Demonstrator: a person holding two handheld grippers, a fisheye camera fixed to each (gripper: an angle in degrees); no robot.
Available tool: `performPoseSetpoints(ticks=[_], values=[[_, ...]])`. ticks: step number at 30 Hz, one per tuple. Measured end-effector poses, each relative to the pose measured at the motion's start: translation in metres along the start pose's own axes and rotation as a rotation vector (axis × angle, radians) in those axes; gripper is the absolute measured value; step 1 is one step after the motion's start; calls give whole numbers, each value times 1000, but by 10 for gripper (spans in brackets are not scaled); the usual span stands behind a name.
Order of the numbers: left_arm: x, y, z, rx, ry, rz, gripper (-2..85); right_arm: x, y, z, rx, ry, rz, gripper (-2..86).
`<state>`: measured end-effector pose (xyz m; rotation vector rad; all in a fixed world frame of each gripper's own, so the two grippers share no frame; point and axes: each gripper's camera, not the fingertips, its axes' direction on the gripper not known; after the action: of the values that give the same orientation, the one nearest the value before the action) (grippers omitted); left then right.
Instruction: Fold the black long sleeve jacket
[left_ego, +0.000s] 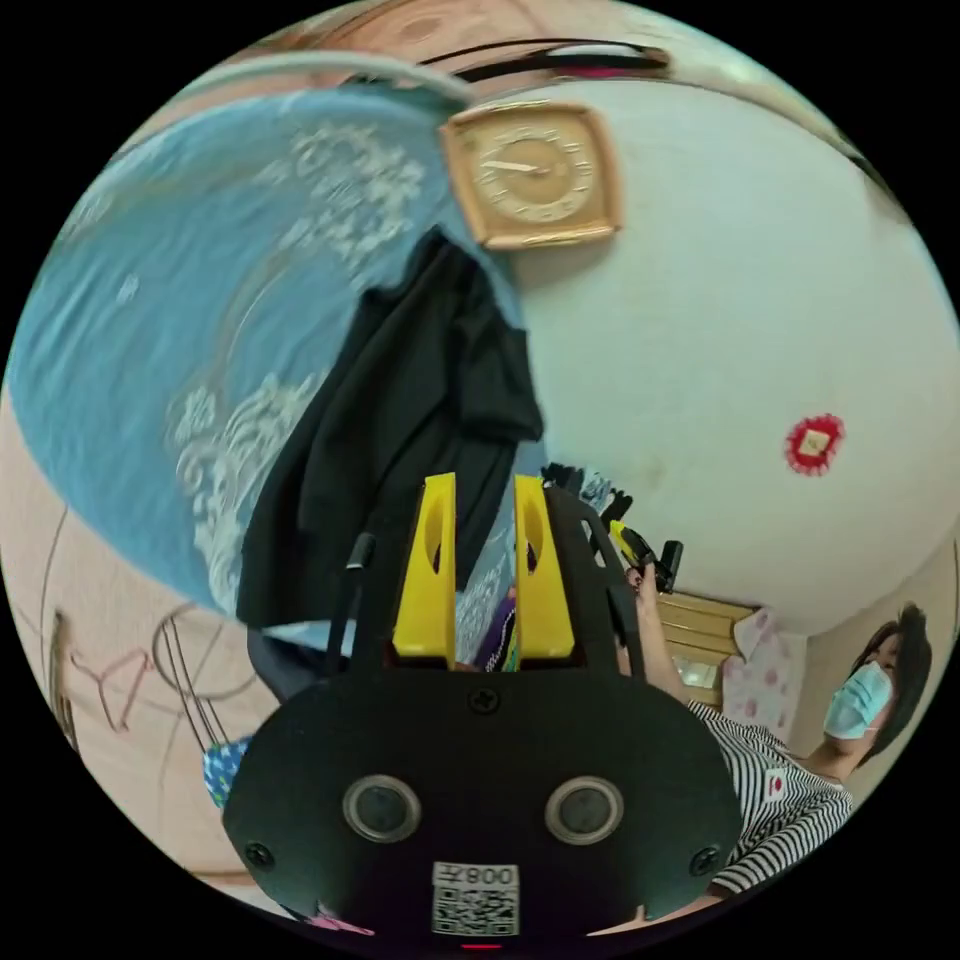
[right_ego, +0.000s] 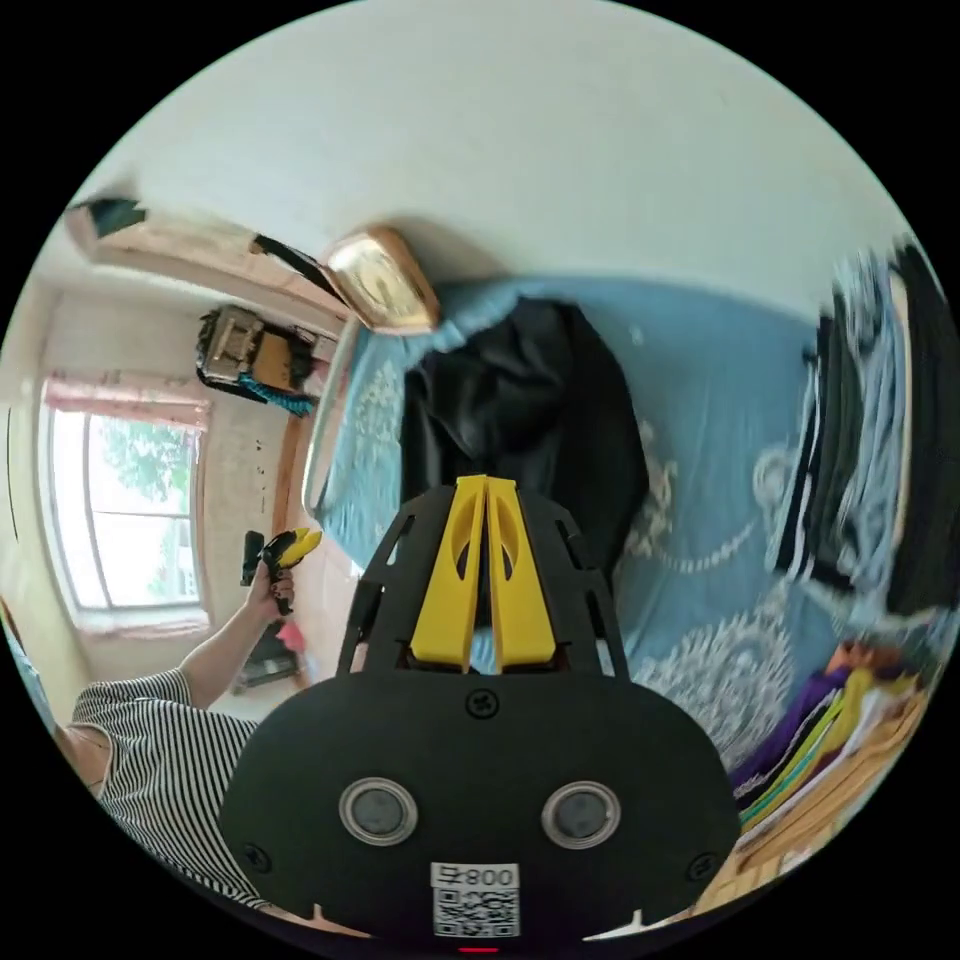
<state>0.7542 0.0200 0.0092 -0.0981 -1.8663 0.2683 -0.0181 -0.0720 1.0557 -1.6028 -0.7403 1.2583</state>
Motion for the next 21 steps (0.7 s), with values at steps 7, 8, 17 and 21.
performPoseSetpoints(ticks=[7,8,17,21], values=[[-76,-17,107,-140,-74,-152,109,88,40,104,-229,26,284,50],[-75,-32,125,-147,-102,-116,111,89,37,110,-244,56,273,52],[-131,-143,234,-183,-534,-25,101,159,-7,193,-343,148,289,78],[-169,-158,268,-194,-596,-120,39,185,-13,218,-324,56,361,70]])
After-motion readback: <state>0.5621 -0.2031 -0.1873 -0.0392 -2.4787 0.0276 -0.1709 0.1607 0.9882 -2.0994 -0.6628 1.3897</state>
